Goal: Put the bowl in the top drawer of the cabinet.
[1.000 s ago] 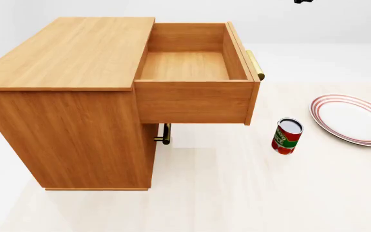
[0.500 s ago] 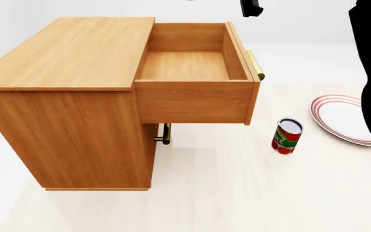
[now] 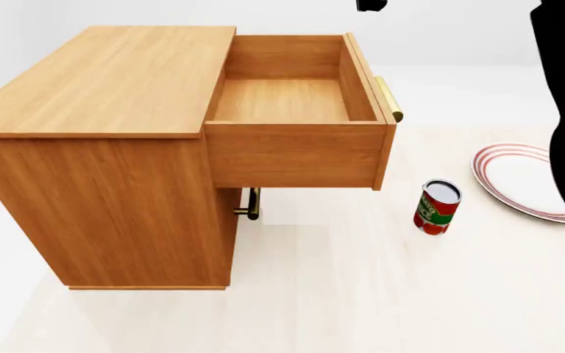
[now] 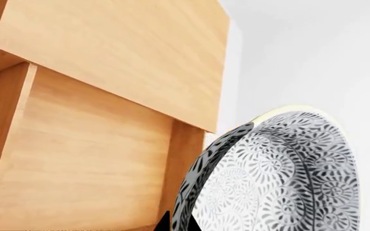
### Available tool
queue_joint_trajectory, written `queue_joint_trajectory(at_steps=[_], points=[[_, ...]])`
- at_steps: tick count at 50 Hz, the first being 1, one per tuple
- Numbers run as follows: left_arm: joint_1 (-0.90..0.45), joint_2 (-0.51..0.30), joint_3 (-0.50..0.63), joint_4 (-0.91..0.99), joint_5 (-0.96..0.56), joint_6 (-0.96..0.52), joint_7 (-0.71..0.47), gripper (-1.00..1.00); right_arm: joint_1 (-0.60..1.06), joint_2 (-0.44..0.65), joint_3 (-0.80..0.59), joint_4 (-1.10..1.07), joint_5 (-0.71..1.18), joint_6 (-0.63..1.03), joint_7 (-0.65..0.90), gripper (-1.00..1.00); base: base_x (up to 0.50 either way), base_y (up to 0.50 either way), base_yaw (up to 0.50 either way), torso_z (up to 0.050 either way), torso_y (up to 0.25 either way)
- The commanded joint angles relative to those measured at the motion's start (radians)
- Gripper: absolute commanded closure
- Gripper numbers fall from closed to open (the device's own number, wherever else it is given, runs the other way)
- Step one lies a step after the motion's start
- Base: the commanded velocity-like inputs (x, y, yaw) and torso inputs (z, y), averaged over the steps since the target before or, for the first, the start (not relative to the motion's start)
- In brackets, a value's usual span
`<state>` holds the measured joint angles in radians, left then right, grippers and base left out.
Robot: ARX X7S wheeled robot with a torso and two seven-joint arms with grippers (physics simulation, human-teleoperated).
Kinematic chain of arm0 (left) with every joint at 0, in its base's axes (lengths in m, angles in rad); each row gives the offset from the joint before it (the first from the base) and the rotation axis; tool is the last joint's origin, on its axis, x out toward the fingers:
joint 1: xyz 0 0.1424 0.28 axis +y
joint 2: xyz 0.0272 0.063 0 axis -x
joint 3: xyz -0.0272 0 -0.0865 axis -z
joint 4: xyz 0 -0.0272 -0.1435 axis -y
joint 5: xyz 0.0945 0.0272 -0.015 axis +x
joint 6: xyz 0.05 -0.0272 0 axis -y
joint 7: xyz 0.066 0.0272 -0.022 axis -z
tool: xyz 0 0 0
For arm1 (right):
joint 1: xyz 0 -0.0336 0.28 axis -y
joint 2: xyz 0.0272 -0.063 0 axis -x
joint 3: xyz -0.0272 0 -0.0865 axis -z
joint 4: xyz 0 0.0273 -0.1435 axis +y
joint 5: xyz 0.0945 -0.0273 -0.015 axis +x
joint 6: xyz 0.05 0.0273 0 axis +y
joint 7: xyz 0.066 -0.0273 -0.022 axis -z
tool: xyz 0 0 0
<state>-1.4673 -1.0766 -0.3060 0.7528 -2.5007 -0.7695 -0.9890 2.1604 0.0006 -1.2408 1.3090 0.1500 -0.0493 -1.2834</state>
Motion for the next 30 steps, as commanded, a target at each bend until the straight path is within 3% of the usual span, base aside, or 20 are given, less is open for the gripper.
queue_joint_trajectory(at_steps=[1,19,30], points=[[-0.096,-0.089,0.041,-0.017,-0.04,0.004,0.011,-1.0,0.016,0.0,0.008,0.0,-0.005,0.01,0.007,1.0,0.0,0.0,0.0,0.0,0.0],[-0.056,-0.073,-0.001,-0.01,-0.016,-0.026,0.016,-1.0,0.018,-0.001,-0.042,0.0,0.052,0.005,0.008,1.0,0.0,0.0,0.0,0.0,0.001],[-0.068,-0.089,0.0,-0.011,-0.033,-0.021,0.023,-1.0,0.018,-0.001,-0.098,0.0,0.121,-0.001,0.011,1.0,0.0,0.0,0.0,0.0,-0.108]])
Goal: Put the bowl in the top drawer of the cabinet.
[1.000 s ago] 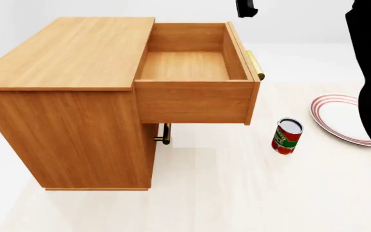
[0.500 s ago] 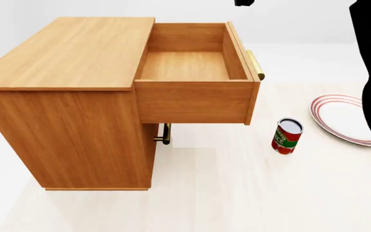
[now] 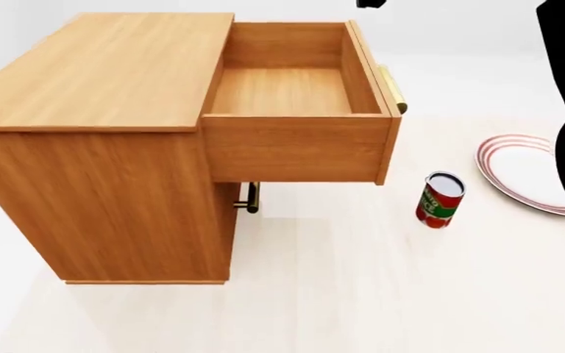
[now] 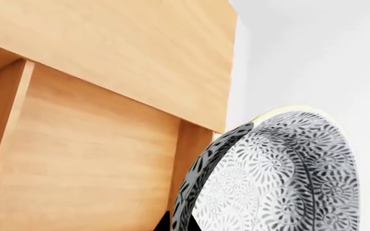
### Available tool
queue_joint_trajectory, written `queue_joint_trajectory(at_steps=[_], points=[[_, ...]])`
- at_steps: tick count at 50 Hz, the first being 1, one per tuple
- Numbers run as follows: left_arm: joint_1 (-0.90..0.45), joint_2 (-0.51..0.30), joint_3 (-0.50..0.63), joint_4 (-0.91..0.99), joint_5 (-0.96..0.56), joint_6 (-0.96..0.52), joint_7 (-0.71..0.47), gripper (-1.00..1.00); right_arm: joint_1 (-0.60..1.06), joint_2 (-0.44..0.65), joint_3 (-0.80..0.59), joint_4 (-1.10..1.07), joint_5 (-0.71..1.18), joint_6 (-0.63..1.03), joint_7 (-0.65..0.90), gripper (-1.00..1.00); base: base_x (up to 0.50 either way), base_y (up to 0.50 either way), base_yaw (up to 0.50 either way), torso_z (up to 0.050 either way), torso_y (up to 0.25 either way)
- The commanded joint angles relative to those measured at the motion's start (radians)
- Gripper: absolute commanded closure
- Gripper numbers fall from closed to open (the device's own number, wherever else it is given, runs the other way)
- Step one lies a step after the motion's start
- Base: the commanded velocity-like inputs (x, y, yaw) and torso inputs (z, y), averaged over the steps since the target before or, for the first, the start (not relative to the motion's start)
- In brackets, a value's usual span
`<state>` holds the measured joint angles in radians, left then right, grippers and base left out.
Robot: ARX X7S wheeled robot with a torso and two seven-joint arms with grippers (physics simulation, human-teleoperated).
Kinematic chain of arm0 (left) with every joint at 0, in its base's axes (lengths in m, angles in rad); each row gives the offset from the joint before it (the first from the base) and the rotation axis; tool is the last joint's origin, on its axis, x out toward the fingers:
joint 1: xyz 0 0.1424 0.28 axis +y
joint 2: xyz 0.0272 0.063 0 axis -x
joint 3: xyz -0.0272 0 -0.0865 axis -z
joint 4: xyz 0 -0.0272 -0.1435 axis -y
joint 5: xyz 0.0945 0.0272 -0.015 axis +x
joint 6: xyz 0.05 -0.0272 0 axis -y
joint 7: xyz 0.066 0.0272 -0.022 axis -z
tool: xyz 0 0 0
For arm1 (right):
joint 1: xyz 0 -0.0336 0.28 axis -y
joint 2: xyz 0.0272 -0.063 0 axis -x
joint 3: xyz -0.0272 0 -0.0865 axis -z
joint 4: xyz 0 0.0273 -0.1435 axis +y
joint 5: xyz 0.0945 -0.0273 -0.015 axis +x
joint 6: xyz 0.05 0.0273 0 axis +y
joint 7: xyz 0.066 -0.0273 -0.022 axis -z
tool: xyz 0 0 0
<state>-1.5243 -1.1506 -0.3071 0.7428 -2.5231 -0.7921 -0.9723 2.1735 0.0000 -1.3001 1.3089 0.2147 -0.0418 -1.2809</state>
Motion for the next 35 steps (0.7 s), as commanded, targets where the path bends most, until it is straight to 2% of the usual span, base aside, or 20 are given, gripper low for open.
queue_joint_trajectory(at_steps=[1,18,24,35], points=[[-0.019,-0.021,0.007,-0.002,-0.015,0.006,0.006,-1.0,0.005,0.0,-0.047,0.0,0.068,-0.01,0.008,1.0,0.0,0.0,0.0,0.0,-0.141],[-0.07,-0.062,0.043,-0.013,-0.036,0.029,0.011,-1.0,0.026,0.0,-0.123,-0.002,0.162,-0.027,0.002,1.0,0.0,0.0,0.0,0.0,-0.126],[-0.02,-0.026,-0.002,-0.006,-0.013,0.005,0.01,-1.0,0.041,0.0,-0.145,-0.016,0.196,-0.037,-0.001,1.0,0.0,0.0,0.0,0.0,-0.096],[-0.038,-0.062,-0.016,-0.011,-0.052,0.019,0.005,-1.0,0.054,0.0,-0.173,-0.051,0.238,-0.04,-0.006,1.0,0.0,0.0,0.0,0.0,-0.097]])
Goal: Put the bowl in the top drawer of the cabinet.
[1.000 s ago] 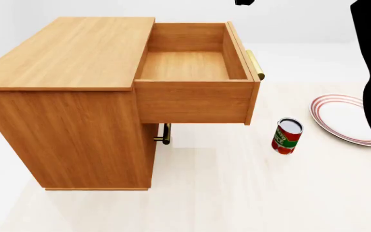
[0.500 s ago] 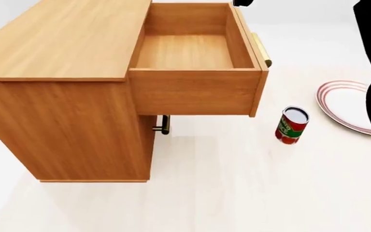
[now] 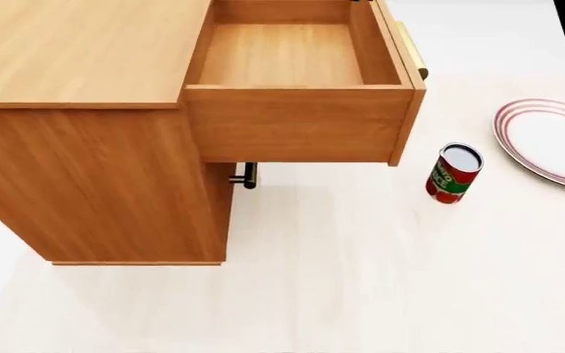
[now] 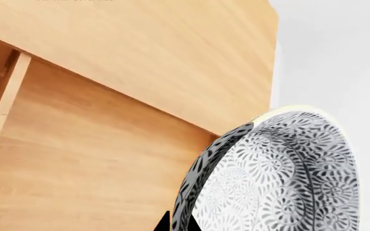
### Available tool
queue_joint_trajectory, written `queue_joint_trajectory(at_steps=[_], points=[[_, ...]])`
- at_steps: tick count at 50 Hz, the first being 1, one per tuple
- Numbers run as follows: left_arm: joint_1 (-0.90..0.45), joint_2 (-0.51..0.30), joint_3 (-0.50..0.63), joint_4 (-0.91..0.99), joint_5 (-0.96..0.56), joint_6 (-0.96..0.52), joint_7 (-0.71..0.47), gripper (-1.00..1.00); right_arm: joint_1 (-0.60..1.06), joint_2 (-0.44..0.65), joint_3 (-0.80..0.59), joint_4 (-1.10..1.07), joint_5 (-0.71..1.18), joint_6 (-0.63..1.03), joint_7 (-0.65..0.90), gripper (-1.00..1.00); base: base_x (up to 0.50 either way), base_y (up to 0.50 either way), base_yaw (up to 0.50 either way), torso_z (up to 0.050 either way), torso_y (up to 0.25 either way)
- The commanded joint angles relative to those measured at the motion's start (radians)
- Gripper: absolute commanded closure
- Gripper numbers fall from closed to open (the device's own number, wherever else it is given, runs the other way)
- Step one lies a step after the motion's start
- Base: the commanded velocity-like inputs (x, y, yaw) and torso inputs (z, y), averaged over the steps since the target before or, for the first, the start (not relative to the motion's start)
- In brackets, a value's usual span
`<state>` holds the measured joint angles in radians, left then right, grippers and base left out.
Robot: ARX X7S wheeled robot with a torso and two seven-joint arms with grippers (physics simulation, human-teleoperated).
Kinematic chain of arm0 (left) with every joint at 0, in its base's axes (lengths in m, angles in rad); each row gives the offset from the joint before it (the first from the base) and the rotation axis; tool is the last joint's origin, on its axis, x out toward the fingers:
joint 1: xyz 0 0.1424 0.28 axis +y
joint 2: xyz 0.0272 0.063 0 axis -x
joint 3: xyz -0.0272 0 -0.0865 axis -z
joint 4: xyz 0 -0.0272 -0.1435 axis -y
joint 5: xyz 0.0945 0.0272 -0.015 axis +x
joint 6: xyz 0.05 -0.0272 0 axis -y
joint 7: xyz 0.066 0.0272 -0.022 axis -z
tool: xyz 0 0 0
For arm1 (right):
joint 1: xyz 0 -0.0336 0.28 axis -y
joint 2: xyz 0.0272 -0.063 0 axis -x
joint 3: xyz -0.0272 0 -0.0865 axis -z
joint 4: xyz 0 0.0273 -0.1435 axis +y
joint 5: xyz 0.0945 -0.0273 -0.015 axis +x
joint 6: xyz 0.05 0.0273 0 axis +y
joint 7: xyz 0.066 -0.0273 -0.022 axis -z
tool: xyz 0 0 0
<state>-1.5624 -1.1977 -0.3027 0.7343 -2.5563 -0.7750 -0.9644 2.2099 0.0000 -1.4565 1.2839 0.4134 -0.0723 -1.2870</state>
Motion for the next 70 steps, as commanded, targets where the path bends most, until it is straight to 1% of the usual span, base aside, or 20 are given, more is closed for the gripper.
queue_joint_trajectory(at_steps=[1,14,23,30,37,43,48,57,65,70], points=[[0.003,-0.013,-0.024,-0.002,-0.018,0.001,-0.003,-1.0,0.017,0.0,-0.017,-0.028,0.042,-0.007,-0.002,1.0,0.0,0.0,0.0,0.0,-0.096],[0.077,0.04,-0.094,0.005,-0.001,-0.037,-0.017,-1.0,0.008,0.0,-0.023,-0.043,0.044,0.013,-0.02,1.0,0.0,0.0,0.0,0.0,-0.096],[0.086,0.03,-0.114,0.003,-0.016,-0.039,-0.024,-1.0,0.007,0.0,-0.027,-0.024,0.022,0.024,-0.021,1.0,0.0,0.0,0.0,0.0,-0.097],[0.045,-0.008,-0.075,-0.002,-0.037,-0.004,-0.013,-1.0,0.02,0.0,-0.005,0.019,-0.027,0.032,-0.028,1.0,0.0,0.0,0.0,0.0,-0.096],[0.04,0.005,-0.054,0.007,-0.018,0.007,-0.007,-1.0,0.025,0.0,0.032,0.024,-0.056,0.036,-0.027,1.0,0.0,0.0,0.0,0.0,-0.096],[0.04,0.014,-0.044,0.011,-0.008,0.014,-0.006,-1.0,0.027,0.0,0.015,0.013,-0.012,0.021,-0.02,1.0,0.0,0.0,0.0,0.0,-0.005],[0.062,0.022,-0.07,0.013,-0.008,0.003,-0.012,-1.0,0.022,0.0,0.002,0.004,0.005,0.019,-0.015,1.0,0.0,0.0,0.0,0.0,0.0],[0.073,0.014,-0.091,0.011,-0.027,0.004,-0.021,-1.0,0.001,0.0,-0.019,-0.017,0.004,0.082,-0.068,1.0,0.0,0.0,0.0,0.0,0.0],[0.119,0.054,-0.125,0.015,-0.007,-0.027,-0.024,-1.0,-0.006,0.0,-0.024,-0.029,0.018,0.126,-0.131,1.0,0.0,0.0,0.0,0.0,0.0],[0.124,0.055,-0.131,0.017,-0.011,-0.026,-0.026,-1.0,-0.019,0.0,-0.026,-0.03,0.014,0.13,-0.14,1.0,0.0,0.0,0.0,0.0,0.0]])
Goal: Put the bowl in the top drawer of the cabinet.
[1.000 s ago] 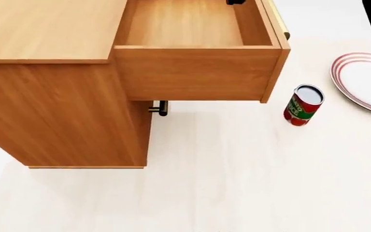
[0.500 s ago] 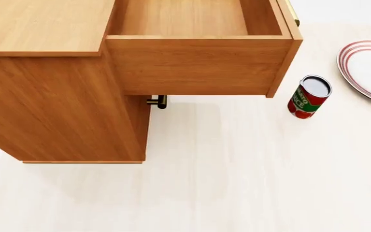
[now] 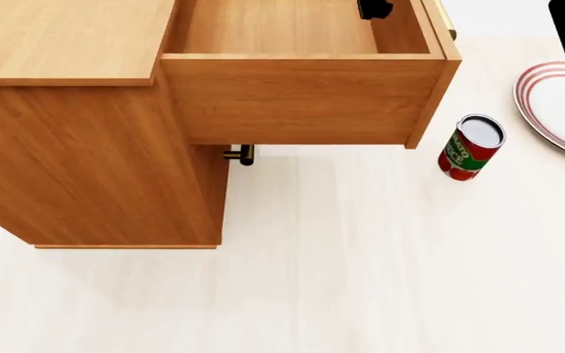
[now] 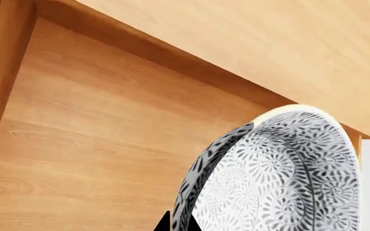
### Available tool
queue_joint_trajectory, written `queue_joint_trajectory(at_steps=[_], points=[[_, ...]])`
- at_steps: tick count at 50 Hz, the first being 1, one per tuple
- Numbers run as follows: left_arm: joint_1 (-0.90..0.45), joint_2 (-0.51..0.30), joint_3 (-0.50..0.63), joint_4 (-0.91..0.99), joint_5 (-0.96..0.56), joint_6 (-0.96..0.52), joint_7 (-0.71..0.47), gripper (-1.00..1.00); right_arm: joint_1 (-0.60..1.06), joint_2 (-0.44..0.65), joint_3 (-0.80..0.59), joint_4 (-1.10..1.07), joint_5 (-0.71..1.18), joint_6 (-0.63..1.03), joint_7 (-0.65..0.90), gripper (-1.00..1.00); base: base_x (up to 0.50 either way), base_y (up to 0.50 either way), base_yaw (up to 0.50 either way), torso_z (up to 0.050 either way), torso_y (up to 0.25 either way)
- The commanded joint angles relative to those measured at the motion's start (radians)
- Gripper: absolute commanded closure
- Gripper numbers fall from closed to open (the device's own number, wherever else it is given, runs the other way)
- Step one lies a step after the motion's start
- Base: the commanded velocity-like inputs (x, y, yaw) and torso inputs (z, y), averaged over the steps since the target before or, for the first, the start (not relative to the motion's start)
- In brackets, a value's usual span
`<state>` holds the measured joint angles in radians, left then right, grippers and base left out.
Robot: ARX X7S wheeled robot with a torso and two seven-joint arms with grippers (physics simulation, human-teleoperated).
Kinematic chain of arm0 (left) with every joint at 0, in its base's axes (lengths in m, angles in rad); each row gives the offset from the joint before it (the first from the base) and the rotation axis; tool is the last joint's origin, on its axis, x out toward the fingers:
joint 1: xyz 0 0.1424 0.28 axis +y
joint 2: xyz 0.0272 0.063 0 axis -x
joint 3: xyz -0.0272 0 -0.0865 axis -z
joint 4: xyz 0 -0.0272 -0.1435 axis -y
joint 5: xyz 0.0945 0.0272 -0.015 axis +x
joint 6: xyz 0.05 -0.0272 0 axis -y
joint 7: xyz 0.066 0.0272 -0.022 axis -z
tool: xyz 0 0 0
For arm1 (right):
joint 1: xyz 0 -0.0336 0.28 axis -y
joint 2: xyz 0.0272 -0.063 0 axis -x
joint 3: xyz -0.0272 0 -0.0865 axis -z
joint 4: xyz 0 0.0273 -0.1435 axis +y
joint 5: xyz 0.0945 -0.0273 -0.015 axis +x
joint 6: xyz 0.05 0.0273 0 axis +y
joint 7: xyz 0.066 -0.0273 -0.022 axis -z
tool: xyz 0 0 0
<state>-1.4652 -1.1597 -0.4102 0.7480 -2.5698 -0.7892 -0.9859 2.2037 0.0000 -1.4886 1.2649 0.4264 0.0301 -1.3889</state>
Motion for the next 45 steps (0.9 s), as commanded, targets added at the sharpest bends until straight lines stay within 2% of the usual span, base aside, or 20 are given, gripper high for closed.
queue_joint_trajectory(at_steps=[1,8,9,31,45], points=[[0.03,0.019,-0.025,0.003,0.004,-0.012,-0.005,-1.0,-0.016,0.0,0.005,-0.01,-0.001,0.028,-0.039,1.0,0.0,0.0,0.0,0.0,0.0],[0.048,0.039,-0.034,0.007,0.018,-0.023,-0.004,-1.0,-0.026,0.0,0.009,-0.008,-0.002,0.037,-0.038,1.0,0.0,0.0,0.0,0.0,0.0],[0.052,0.043,-0.035,0.008,0.02,-0.025,-0.004,-1.0,-0.027,0.0,0.009,-0.007,-0.002,0.038,-0.037,-1.0,0.0,0.0,0.0,0.0,0.0],[0.027,-0.01,-0.035,0.002,-0.027,0.015,-0.01,-1.0,-0.009,0.0,0.007,-0.014,0.009,0.048,-0.014,-1.0,0.0,0.0,0.0,0.0,0.0],[0.046,0.03,-0.048,0.003,0.008,-0.005,0.004,-1.0,0.048,0.0,0.013,-0.008,0.023,0.066,-0.048,-1.0,0.0,0.0,0.0,0.0,0.0]])
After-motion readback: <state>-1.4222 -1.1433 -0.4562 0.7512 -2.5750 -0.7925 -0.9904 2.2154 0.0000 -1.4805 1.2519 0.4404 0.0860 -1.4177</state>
